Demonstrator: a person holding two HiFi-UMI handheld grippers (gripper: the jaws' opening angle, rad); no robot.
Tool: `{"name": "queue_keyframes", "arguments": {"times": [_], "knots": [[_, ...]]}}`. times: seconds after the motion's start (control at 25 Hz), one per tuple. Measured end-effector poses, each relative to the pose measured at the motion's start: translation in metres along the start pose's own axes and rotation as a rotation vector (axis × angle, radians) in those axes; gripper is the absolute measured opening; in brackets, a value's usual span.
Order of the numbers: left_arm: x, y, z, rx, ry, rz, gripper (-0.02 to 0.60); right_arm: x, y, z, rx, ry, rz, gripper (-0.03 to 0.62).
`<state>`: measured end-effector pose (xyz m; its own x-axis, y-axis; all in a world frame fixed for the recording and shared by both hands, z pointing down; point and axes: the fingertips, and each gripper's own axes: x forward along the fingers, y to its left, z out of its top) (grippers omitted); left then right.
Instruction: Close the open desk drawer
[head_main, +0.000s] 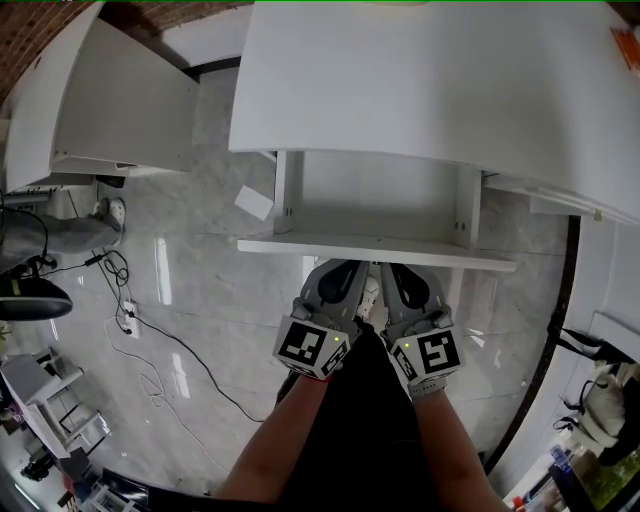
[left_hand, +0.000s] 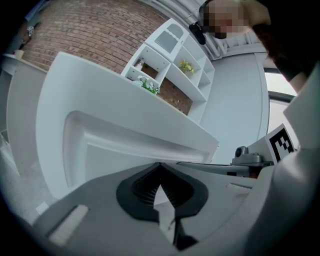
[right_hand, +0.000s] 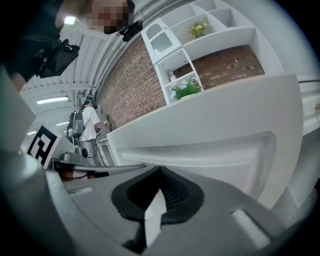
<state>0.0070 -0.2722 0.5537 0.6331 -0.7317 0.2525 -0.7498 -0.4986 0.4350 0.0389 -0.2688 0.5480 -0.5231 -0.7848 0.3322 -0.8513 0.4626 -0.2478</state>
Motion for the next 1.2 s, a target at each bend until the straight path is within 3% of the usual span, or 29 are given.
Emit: {"name": "queue_keyframes", "arguments": {"times": [0.24,0.52,1.2], "knots": [[0.005,0.007,0.011,-0.032,-0.034,0.029,0.003,0.008,-0.001,0.005,-0.001,-0.014,0.018,0.0],[0.017,0.01,0.015,-0.004,-0.031,0.007,0.003,0.014,-0.011,0.013,0.042,-0.054,0.0,0.0],[0.036,0.023,0.03,-0.016,-0.061,0.049,0.003,0.035,-0.024,0.025,0.082,-0.069,-0.008,0.0]]}}
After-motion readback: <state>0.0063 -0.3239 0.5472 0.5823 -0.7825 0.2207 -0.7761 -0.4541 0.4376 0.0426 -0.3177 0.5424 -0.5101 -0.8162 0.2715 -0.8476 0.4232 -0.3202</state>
